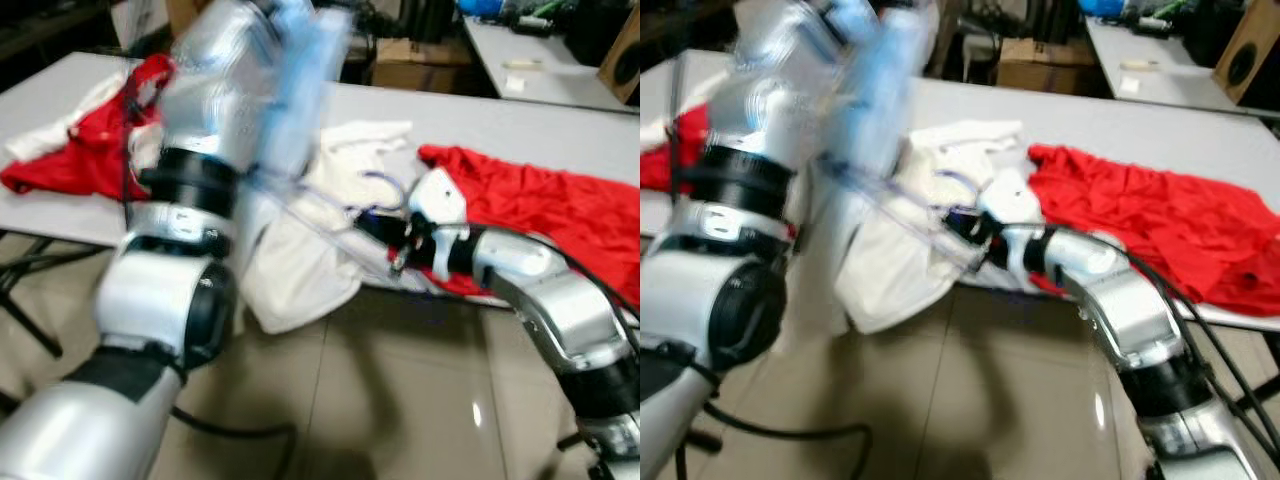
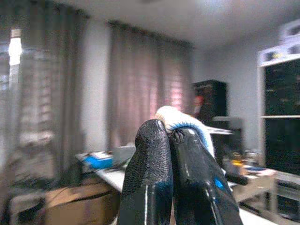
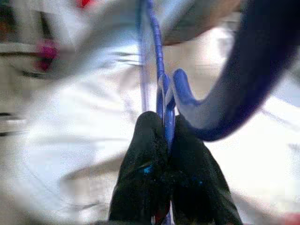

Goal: Hang hanger

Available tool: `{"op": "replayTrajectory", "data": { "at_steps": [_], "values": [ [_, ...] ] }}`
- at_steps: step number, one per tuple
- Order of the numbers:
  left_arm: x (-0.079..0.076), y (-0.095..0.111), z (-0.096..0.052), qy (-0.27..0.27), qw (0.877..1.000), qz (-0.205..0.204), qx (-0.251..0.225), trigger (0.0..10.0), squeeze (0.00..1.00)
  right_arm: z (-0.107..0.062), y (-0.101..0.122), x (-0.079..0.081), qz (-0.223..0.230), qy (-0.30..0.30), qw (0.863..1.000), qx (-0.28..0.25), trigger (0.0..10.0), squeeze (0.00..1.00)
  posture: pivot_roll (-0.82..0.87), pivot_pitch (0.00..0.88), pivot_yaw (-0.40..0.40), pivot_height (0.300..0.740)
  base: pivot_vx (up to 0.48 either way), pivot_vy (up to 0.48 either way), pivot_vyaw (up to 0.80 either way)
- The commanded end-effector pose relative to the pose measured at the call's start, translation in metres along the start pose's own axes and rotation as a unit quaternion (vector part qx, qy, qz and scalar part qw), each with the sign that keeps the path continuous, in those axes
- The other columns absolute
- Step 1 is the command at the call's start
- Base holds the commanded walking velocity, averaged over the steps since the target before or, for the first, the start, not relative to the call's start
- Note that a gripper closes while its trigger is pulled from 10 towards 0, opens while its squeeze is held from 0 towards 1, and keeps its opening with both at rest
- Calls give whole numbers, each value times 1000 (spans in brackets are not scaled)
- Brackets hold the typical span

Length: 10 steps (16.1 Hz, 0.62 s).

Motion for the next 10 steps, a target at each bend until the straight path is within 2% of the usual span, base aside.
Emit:
{"op": "replayTrajectory", "data": {
  "at_steps": [1,2,3,4,5,6,7,8,9,10],
  "values": [
    [-4,45,3,-21,998,11,-58,10000,0,2,37,-64,-62,-145,987,-39,10000,0,55,0,4,740,345,0,0],
    [-5,50,2,-23,998,10,-63,10000,0,1,47,-78,-77,-177,980,-49,10000,0,56,0,6,740,345,0,0],
    [-3,60,1,-22,997,9,-75,10000,0,-6,70,-112,-123,-253,957,-66,10000,0,63,0,0,740,345,0,0],
    [-1,71,0,-17,996,14,-88,10000,0,-21,100,-142,-144,-338,923,-110,10000,0,63,0,0,740,349,0,0],
    [2,80,-3,-11,995,19,-97,10000,0,-31,117,-155,-150,-370,906,-140,10000,0,69,0,-7,740,349,0,0],
    [6,83,-6,-3,995,24,-99,10000,0,-30,121,-156,-157,-361,907,-145,10000,0,72,0,-12,740,341,0,0],
    [13,82,-11,12,995,32,-93,10000,0,-21,114,-150,-167,-330,920,-134,10000,0,74,0,-14,740,337,0,0],
    [17,81,-13,19,995,35,-89,10000,0,-16,110,-147,-173,-315,925,-126,10000,0,74,0,-16,740,337,0,0],
    [32,65,-24,52,996,36,-64,10000,0,2,83,-128,-190,-242,947,-92,10000,0,72,0,-14,740,337,0,0],
    [39,50,-31,71,996,45,-40,10000,0,11,63,-113,-191,-190,960,-74,10000,0,70,0,-11,740,330,0,0]
  ]
}}
Point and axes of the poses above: a point about 5 cm out from each wrist's last joint towards the gripper, its own z axis pointing out of the wrist towards the gripper, its own y axis along the axis of the wrist's last joint, x = y × z, the point moved 3 cm from there along z, pointing out of the wrist towards the gripper, and after that the axes turned 8 degrees about -z, right-handed, at the moved point
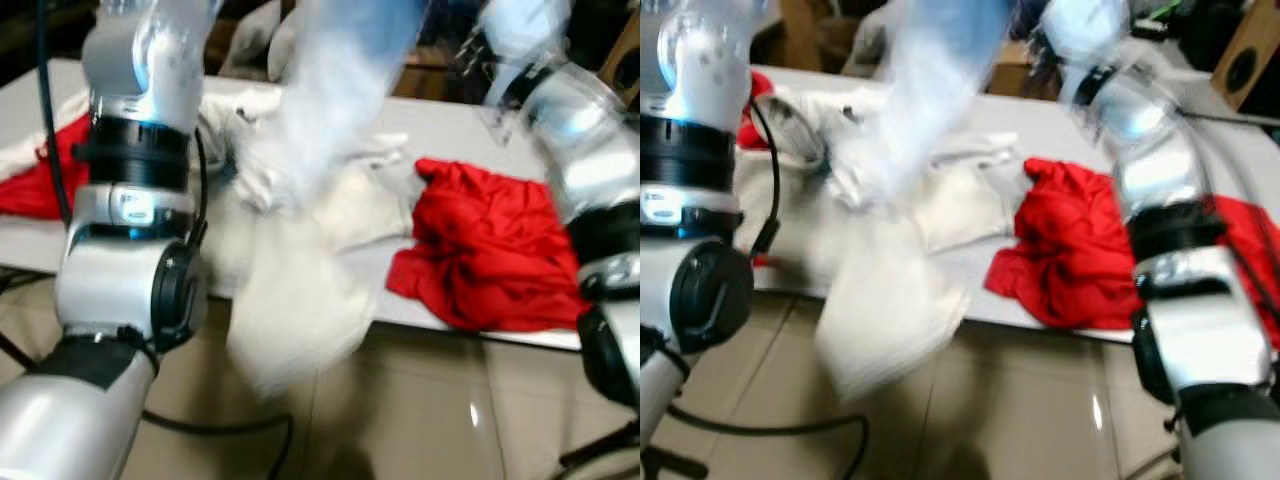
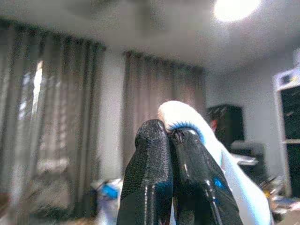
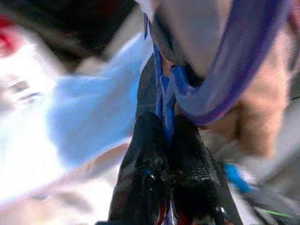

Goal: Hang hanger

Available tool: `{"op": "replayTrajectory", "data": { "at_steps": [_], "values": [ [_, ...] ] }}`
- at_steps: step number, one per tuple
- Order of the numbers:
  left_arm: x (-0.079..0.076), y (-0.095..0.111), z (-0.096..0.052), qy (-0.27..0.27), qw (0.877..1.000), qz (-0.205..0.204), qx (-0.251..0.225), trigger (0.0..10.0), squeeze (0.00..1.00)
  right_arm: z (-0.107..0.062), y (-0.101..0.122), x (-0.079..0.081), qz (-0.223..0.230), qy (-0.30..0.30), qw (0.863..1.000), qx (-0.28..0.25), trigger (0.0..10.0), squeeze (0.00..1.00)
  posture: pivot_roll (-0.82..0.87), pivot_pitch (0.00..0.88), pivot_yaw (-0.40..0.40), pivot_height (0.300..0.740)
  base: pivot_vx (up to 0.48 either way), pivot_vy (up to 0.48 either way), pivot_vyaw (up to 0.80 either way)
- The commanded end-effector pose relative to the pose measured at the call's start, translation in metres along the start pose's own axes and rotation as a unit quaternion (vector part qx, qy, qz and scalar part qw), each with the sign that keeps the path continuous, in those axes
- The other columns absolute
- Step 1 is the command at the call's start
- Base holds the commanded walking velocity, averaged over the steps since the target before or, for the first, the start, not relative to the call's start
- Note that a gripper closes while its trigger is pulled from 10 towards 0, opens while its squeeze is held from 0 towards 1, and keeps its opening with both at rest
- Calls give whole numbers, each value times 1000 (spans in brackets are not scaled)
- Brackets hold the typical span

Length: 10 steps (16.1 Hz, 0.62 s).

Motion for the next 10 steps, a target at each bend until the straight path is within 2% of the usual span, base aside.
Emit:
{"op": "replayTrajectory", "data": {
  "at_steps": [1,2,4,5,6,7,8,9,10],
  "values": [
    [21,-27,-19,50,997,28,52,10000,0,-5,-14,38,-4,84,996,6,10000,0,69,0,-6,740,322,0,0],
    [31,-49,-31,77,992,46,91,10000,0,-15,-21,56,5,127,992,6,10000,0,66,0,0,740,304,0,0],
    [55,-106,-78,145,965,73,208,10000,0,-47,-25,97,49,237,970,-14,10000,0,57,0,15,740,276,0,0],
    [60,-128,-102,148,951,78,261,10000,0,-65,-23,109,66,281,957,-16,10000,0,53,0,20,740,0,0,0],
    [61,-140,-118,142,941,84,297,10000,0,-76,-22,115,72,308,949,-15,10000,0,51,0,25,740,0,0,0],
    [60,-161,-151,124,914,100,374,10000,0,-102,-19,121,80,351,933,-9,10000,0,53,0,24,740,0,0,0],
    [60,-171,-172,107,895,112,418,10000,0,-122,-11,120,92,373,923,-8,10000,0,52,0,28,740,0,0,0],
    [59,-172,-178,99,892,109,428,10000,1000,-137,-2,115,102,386,917,-12,10000,0,50,0,34,740,0,0,0],
    [59,-166,-177,85,893,105,429,10000,1000,-151,10,107,113,398,910,-18,10000,0,47,0,41,740,0,0,0]
  ]
}}
Point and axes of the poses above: a point about 5 cm out from each wrist's last joint towards the gripper, its own z axis pointing out of the wrist towards the gripper, its own y axis along the axis of the wrist's last joint, x = y × z, the point moved 3 cm from there along z, pointing out of the wrist towards the gripper, and after that the axes turned 8 degrees about -z, right-handed, at the moved point
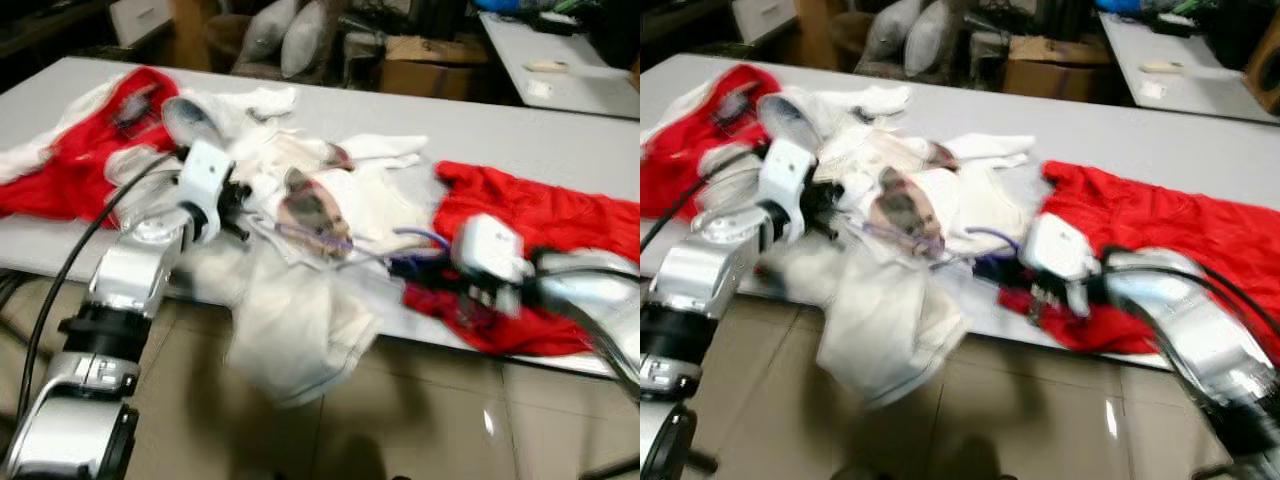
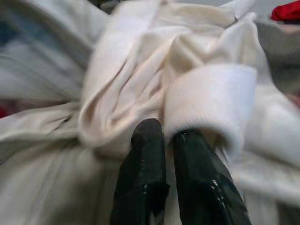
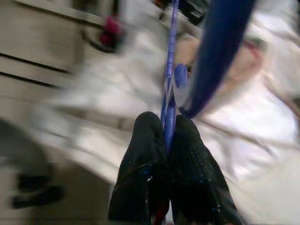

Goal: Hang hanger

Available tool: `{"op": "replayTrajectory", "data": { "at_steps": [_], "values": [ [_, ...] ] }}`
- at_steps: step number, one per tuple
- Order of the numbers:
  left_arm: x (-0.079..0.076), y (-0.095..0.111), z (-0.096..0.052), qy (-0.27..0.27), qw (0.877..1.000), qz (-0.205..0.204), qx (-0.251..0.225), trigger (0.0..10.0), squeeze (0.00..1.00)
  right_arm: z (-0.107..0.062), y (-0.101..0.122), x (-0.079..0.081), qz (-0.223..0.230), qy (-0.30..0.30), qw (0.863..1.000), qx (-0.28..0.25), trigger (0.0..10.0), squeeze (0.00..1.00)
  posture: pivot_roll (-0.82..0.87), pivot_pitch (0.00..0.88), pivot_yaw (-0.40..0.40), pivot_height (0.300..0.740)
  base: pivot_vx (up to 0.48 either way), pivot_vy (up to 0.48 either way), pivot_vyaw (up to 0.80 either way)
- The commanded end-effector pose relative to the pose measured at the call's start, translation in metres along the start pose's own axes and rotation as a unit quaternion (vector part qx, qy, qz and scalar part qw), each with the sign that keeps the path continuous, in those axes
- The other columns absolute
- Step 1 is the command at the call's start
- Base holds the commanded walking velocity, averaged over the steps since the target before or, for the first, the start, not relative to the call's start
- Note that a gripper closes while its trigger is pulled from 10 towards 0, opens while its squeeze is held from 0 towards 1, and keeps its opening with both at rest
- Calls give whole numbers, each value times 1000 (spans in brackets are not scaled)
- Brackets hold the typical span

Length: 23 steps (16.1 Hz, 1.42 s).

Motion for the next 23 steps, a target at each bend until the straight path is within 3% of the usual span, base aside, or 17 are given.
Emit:
{"op": "replayTrajectory", "data": {
  "at_steps": [1,3,4,5,7,8,9,10,11,12,13,15,17,19,20,21,23],
  "values": [
    [5,24,-7,-12,1000,14,-25,10000,1000,-20,26,-2,4,5,1000,-28,10000,0,43,0,44,740,0,0,0],
    [10,30,-15,-36,999,12,-25,10000,1000,-39,35,0,25,-5,999,-36,10000,0,41,0,51,740,0,0,0],
    [12,42,-27,-73,996,-11,-43,10000,1000,-57,41,-5,41,-49,997,-43,10000,0,38,0,57,740,0,0,0],
    [14,59,-37,-103,990,-35,-92,10000,1000,-71,43,-11,52,-108,992,-48,10000,0,37,0,59,740,0,0,0],
    [16,83,-49,-119,977,-63,-167,10000,1000,-80,41,-17,72,-179,980,-55,10000,0,35,0,62,740,0,0,0],
    [16,92,-52,-124,969,-92,-191,10000,757,-80,39,-16,78,-199,975,-54,10000,0,34,0,63,740,0,0,0],
    [12,106,-56,-134,956,-131,-225,10000,0,-80,32,-12,96,-228,968,-35,10000,0,29,0,64,740,0,0,0],
    [7,110,-56,-129,952,-144,-238,10000,0,-79,24,-9,106,-254,961,-13,10000,0,26,0,64,740,0,0,0],
    [-7,108,-54,-124,954,-135,-237,10000,0,-78,12,-5,128,-303,944,15,10000,0,21,0,64,740,0,0,0],
    [-30,91,-44,-106,965,-119,-210,10000,0,-79,-5,-6,152,-379,911,60,10000,0,11,0,65,740,0,0,0],
    [-42,80,-38,-91,967,-124,-202,10000,0,-81,-17,-8,162,-424,886,94,10000,0,-1,0,67,740,0,0,0],
    [-74,41,-24,-63,972,-143,-177,10000,0,-75,-23,-13,164,-512,835,114,10000,0,-25,0,66,740,0,0,-387],
    [-86,27,-24,-57,975,-142,-159,10000,0,-63,-21,-6,161,-527,826,119,10000,0,-38,0,53,740,0,0,-769],
    [-97,23,-28,-57,974,-146,-163,10000,0,-50,-21,5,106,-512,837,161,10000,0,-36,0,48,740,0,0,-769],
    [-97,21,-29,-31,972,-137,-187,10000,0,-44,-25,12,109,-508,837,171,10000,0,-38,0,49,740,0,0,-769],
    [-97,21,-30,-20,971,-129,-201,10000,0,-44,-26,13,116,-513,833,172,10000,0,-39,0,50,740,0,0,-769],
    [-92,3,-27,5,976,-131,-175,10000,0,-47,-33,15,149,-550,805,166,10000,0,-46,0,63,740,0,0,-769]
  ]
}}
Point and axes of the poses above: a point about 5 cm out from each wrist's last joint towards the gripper, its own z axis pointing out of the wrist towards the gripper, its own y axis along the axis of the wrist's last joint, x = y × z, the point moved 3 cm from there along z, pointing out of the wrist towards the gripper, and after that the axes turned 8 degrees about -z, right-handed, at the moved point
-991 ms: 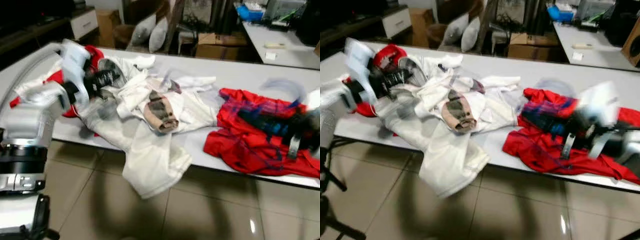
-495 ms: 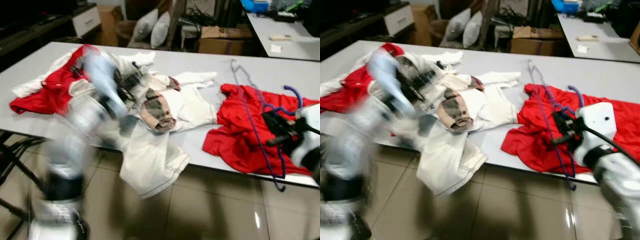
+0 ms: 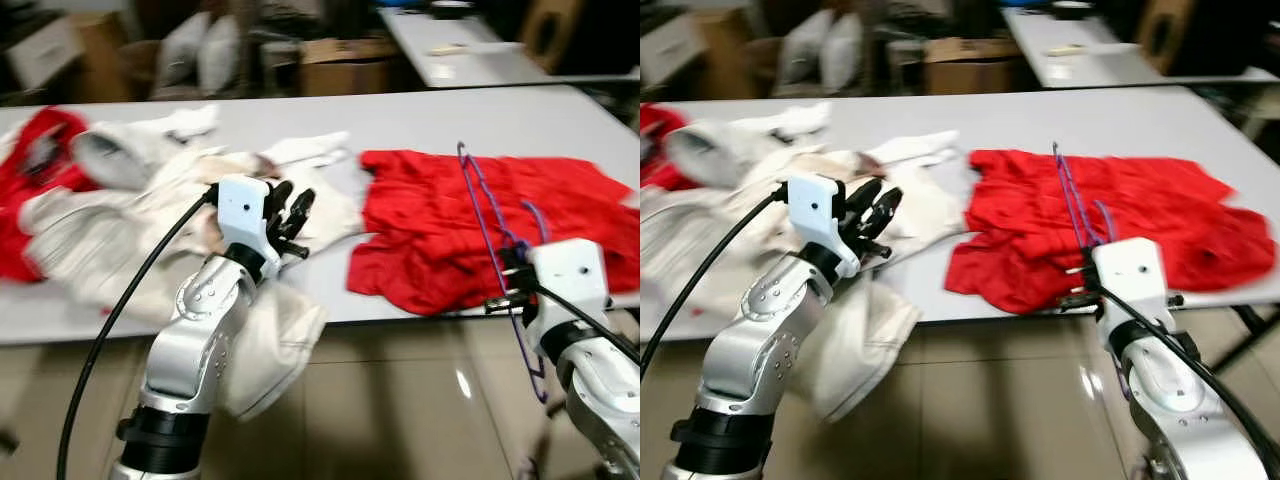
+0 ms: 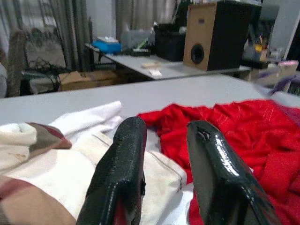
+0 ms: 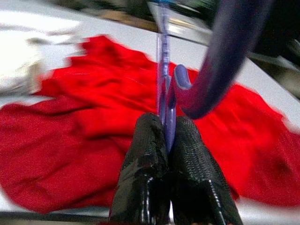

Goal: Hang hanger

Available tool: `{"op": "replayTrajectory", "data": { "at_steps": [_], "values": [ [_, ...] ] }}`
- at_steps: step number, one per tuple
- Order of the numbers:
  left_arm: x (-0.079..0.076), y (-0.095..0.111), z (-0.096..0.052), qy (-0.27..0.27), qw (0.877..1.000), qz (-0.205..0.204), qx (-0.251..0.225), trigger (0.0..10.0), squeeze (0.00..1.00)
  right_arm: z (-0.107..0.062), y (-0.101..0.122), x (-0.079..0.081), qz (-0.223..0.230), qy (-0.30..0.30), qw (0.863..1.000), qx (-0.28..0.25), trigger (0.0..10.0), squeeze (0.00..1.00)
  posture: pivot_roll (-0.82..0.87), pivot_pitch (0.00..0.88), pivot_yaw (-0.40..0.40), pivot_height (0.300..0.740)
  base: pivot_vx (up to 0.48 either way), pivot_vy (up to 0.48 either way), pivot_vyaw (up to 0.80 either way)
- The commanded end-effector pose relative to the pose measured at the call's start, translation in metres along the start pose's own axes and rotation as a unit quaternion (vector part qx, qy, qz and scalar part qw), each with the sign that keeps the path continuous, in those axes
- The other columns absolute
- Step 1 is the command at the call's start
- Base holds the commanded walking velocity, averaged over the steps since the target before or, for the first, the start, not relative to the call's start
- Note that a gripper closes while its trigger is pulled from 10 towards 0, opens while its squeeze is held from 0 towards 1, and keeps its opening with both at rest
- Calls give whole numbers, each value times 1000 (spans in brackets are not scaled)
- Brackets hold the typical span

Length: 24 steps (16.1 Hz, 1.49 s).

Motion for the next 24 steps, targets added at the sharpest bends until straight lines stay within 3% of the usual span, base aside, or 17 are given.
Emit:
{"op": "replayTrajectory", "data": {
  "at_steps": [1,2,5,7,9,14,17,19,20,24],
  "values": [
    [5,-11,-3,8,1000,-2,27,10000,0,-1,-2,-5,21,-12,1000,2,10000,0,-49,0,67,740,0,0,-769],
    [4,-16,-9,-10,999,-10,29,10000,0,-2,-8,-2,39,-3,999,13,10000,0,-48,0,68,740,0,0,-769],
    [5,-20,-14,7,1000,-11,21,10000,0,1,-15,12,82,14,996,20,10000,0,-38,0,50,740,0,0,-513],
    [4,-21,-15,17,1000,-7,25,10000,0,4,-10,26,74,46,996,12,10000,0,-32,0,37,740,0,-159,0],
    [4,-22,-16,18,1000,-6,25,10000,0,6,-11,30,30,53,998,8,10000,0,-27,8,33,740,0,-433,0],
    [1,-24,-13,14,999,-3,31,10000,0,3,-17,21,40,35,998,18,10000,0,-36,19,49,740,0,-435,0],
    [-2,-30,-12,12,999,-10,43,10000,0,1,-11,17,28,26,999,0,10000,0,-44,21,61,740,0,0,0],
    [-3,-34,-11,4,998,-4,61,10000,0,1,-10,14,42,17,999,-1,10000,0,-45,20,63,740,0,0,0],
    [-4,-33,-10,-5,998,-7,56,10000,1000,1,-10,14,42,18,999,-1,10000,0,-46,20,65,740,0,0,-775],
    [4,-27,-6,14,999,-11,40,10000,1000,4,-10,18,34,36,999,-8,10000,0,-36,21,65,740,128,0,-387]
  ]
}}
Point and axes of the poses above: a point about 5 cm out from each wrist's last joint towards the gripper, its own z axis pointing out of the wrist towards the gripper, its own y axis along the axis of the wrist's last joint, x = y × z, the point moved 3 cm from there along z, pointing out of the wrist towards the gripper, and after that the axes turned 8 degrees about -z, right-handed, at the moved point
